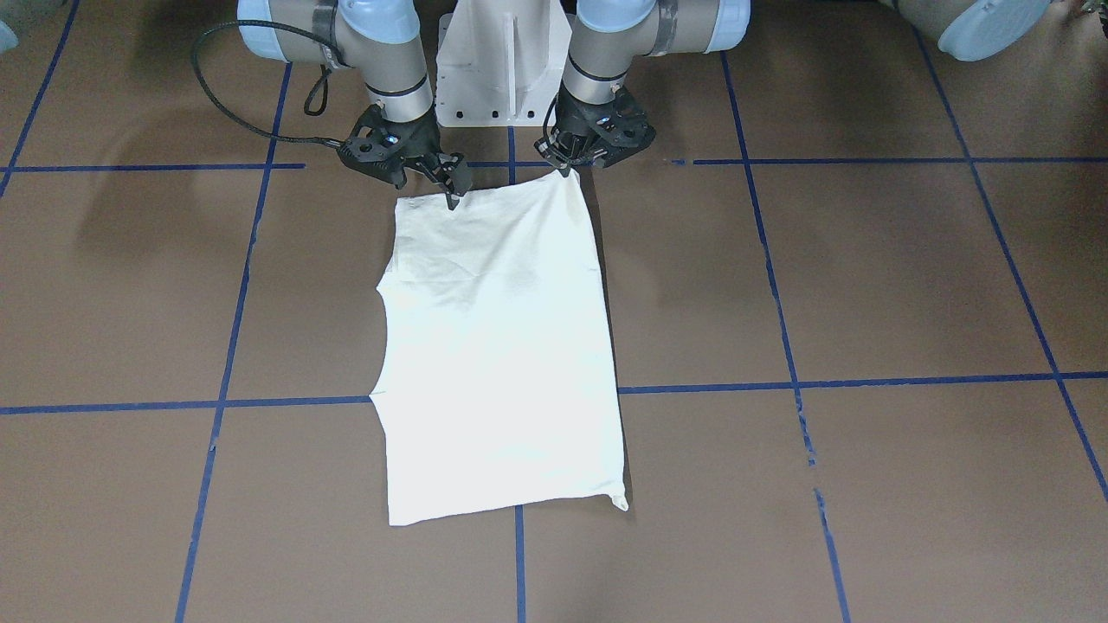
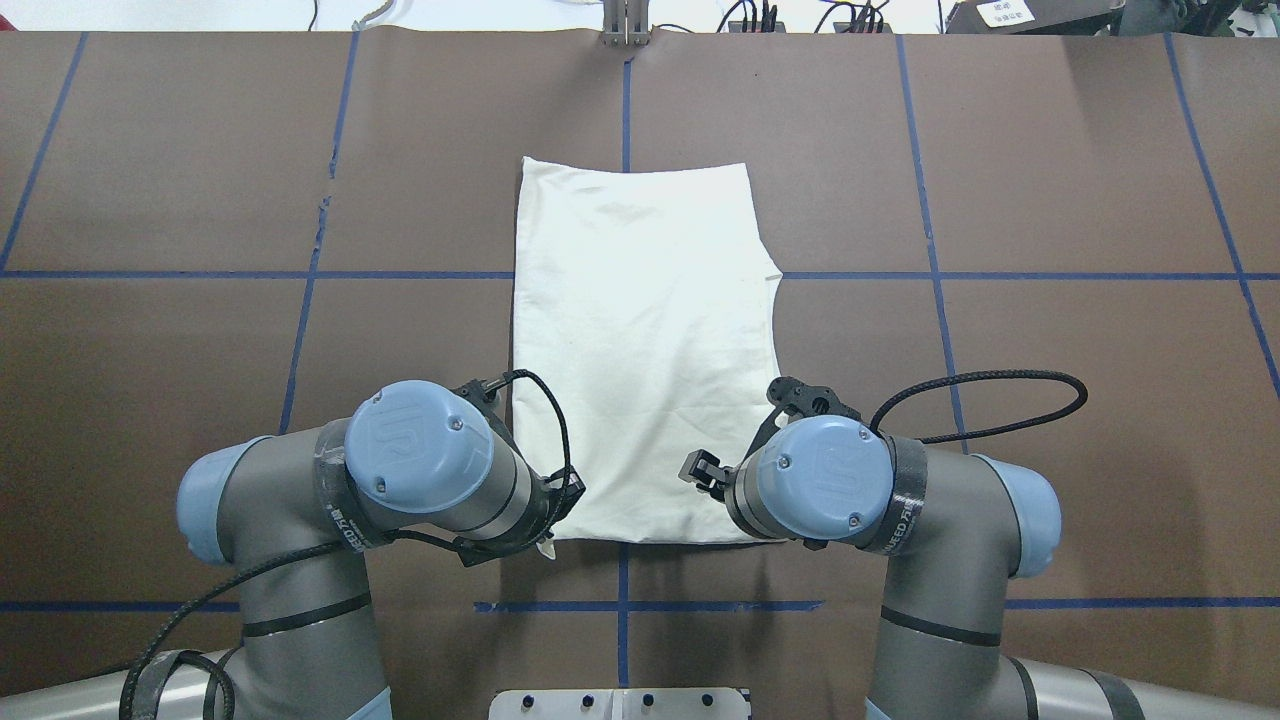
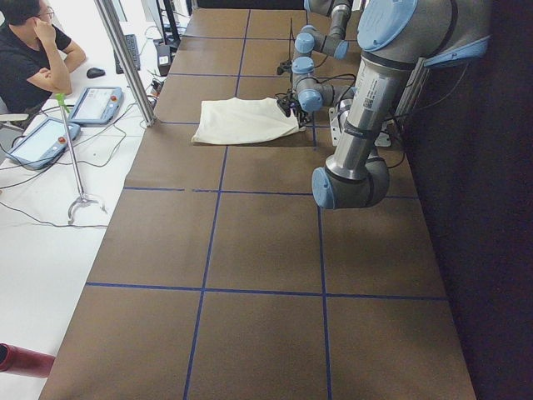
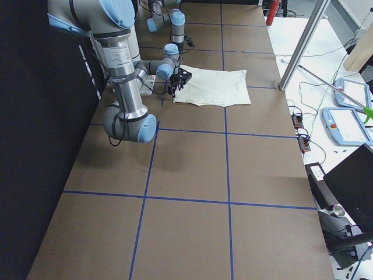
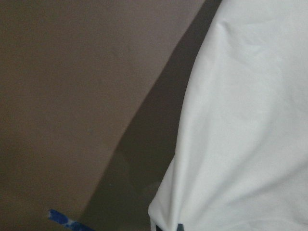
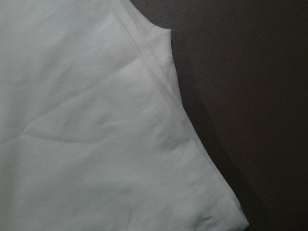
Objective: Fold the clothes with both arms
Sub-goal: 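Move the right gripper to the shirt corner nearest the robot, then grasp the two shirt corners nearest the robot with both grippers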
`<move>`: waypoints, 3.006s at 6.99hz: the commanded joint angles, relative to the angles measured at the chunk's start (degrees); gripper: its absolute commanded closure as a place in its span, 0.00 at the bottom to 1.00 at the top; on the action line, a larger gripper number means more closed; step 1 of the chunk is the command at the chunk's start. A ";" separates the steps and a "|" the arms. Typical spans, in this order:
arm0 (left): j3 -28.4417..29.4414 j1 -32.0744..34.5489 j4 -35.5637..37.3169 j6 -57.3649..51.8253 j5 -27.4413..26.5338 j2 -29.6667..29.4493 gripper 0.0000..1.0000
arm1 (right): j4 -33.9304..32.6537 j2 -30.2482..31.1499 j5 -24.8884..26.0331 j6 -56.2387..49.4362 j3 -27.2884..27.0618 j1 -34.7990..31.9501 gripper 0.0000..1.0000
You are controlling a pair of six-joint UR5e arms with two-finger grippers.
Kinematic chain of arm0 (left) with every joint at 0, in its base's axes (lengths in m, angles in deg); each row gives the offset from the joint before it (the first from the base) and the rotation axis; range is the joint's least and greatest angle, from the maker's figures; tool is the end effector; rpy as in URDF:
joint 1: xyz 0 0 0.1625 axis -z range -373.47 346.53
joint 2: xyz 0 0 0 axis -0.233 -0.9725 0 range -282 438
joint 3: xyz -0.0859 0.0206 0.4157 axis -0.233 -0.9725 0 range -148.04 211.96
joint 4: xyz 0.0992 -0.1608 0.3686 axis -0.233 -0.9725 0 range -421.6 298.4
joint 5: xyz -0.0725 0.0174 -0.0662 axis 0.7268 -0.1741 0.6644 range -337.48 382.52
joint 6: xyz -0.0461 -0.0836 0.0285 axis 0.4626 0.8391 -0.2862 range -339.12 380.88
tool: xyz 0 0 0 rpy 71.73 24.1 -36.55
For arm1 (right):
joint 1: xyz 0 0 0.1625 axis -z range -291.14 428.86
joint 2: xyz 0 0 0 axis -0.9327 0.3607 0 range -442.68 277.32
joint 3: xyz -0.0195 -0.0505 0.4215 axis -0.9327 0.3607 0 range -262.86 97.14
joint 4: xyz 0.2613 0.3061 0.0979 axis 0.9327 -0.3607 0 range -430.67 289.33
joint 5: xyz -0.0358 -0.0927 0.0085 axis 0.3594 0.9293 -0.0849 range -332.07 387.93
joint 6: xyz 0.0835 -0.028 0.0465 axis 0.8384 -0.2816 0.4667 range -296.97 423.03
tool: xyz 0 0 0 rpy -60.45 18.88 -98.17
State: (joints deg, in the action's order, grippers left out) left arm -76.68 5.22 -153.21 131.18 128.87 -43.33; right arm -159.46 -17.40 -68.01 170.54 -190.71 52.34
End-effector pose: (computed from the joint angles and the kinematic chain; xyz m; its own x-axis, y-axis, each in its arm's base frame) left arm 0.5441 -0.2951 0.2064 0.5179 -0.5268 -0.6740 0.2967 0.8496 -0.4360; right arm -0.5470 -0.2906 0.2858 0.5957 0.4888 0.6373 -0.4124 0.8671 -0.2794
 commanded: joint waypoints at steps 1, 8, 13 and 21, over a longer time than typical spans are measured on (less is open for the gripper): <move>-0.25 -0.06 0.02 0.00 0.00 -0.22 1.00 | 0.01 0.19 0.22 -0.29 1.32 0.26 0.00; -0.25 -0.14 0.02 0.00 0.00 -0.40 1.00 | 0.10 0.11 0.66 -0.47 3.34 0.44 0.33; -0.16 -0.14 0.02 0.00 -0.09 -0.66 1.00 | 0.10 -0.51 0.22 -1.35 2.82 -0.70 0.95; -6.92 -2.86 0.64 0.00 -0.09 1.79 1.00 | 9.97 6.91 -1.18 -2.05 -9.81 0.25 1.00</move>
State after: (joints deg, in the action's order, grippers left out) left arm -81.78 3.57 -152.72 131.18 128.76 -42.54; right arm -155.04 -15.15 -69.05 168.54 -197.19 51.61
